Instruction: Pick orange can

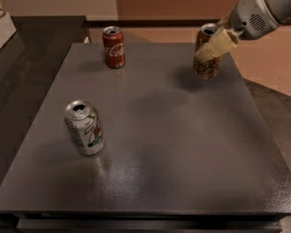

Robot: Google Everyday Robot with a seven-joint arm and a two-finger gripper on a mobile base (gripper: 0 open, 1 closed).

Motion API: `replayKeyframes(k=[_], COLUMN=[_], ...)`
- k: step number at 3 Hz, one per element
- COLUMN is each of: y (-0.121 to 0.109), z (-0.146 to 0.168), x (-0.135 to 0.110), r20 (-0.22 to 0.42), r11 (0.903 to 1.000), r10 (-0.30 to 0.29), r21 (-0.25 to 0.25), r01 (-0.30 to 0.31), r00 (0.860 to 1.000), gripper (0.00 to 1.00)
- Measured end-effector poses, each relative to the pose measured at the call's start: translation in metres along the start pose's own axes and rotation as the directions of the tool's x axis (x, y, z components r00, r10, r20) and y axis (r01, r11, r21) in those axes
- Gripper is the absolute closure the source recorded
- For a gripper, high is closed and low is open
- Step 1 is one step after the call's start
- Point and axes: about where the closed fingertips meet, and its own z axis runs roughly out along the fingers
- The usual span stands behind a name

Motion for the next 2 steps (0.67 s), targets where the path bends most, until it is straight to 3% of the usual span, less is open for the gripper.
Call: replayKeyframes(k=[1,2], y=[-0.0079,-0.0078], z=[-0.0279,-0.0278], x=[-0.0386,-0.0387], r20=[0.028,0.028], r11=[0.9982,0.9982], r10=[-0.058,-0.058], r21=[0.013,0.013], r01=[0.058,0.058], r00=[0.998,0.998], gripper=[1.00,1.00])
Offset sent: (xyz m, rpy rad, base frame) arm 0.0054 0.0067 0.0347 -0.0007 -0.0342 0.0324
